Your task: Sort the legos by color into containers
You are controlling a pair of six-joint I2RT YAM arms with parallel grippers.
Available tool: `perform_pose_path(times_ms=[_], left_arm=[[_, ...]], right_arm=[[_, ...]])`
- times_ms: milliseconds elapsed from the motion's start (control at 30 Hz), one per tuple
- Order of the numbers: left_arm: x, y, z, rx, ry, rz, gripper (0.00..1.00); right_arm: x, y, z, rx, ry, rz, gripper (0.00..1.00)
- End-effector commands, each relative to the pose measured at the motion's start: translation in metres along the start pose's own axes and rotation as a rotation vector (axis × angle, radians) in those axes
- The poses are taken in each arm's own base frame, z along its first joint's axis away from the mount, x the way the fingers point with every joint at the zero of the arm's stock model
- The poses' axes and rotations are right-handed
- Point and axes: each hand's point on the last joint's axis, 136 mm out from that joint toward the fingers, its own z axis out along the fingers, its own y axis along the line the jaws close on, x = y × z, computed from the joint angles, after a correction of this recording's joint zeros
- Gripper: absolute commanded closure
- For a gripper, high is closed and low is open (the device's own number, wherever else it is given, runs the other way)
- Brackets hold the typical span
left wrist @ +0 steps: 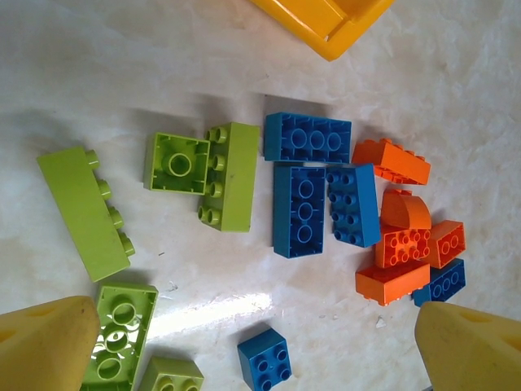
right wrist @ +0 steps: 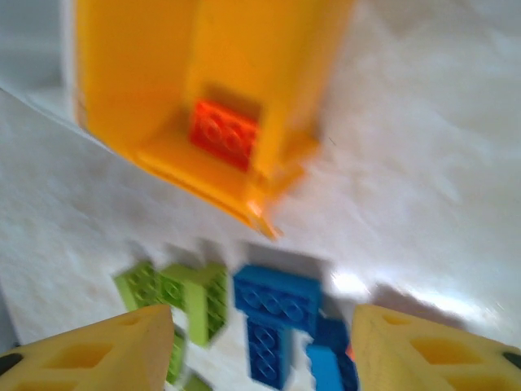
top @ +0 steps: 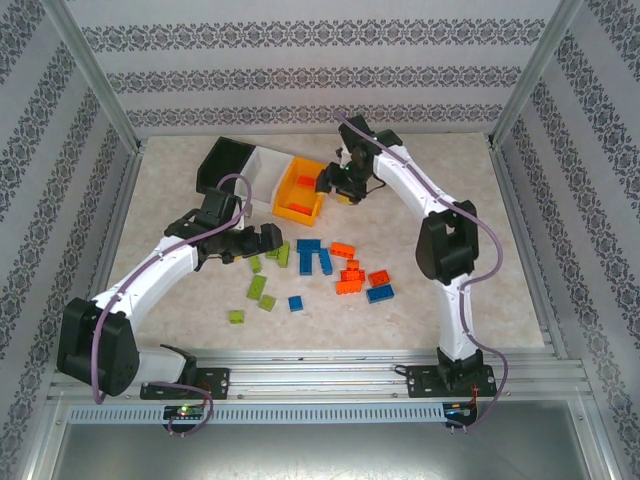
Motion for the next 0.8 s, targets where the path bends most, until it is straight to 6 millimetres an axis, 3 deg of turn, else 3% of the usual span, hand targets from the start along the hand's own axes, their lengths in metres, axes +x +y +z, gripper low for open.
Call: perform_pose_path(times_ms=[0,200,300,467,767], left_arm=[[-0.008,-0.007,-0.001,0.031,-0.002,0.005,0.0],[-0.012,-0.012,0.008,0.059,0.012,0.002,0.0],[-0.013,-0.014,0.01,0.066,0.018,0.007,0.0],[-0.012,-0.014,0.011,0.067,0.027,0.015,0.0],[-0.005,-0.006,0.004,0.029,0.033,0.047,0.0]], right_arm=[[0.029,-0.038,-0.034,0.129,0.002,-0.024,0.36],[0.082,-0.1,-0.04,0.193,0.056,0.096,0.34],[0.104,-0.116,-0.035,0.213,0.085,0.12,0.33],[0.13,-0.134,-0.021,0.246,0.14,0.14,0.35],[0.157,-0.143,0.011,0.33,0.226,0.071,0.36]])
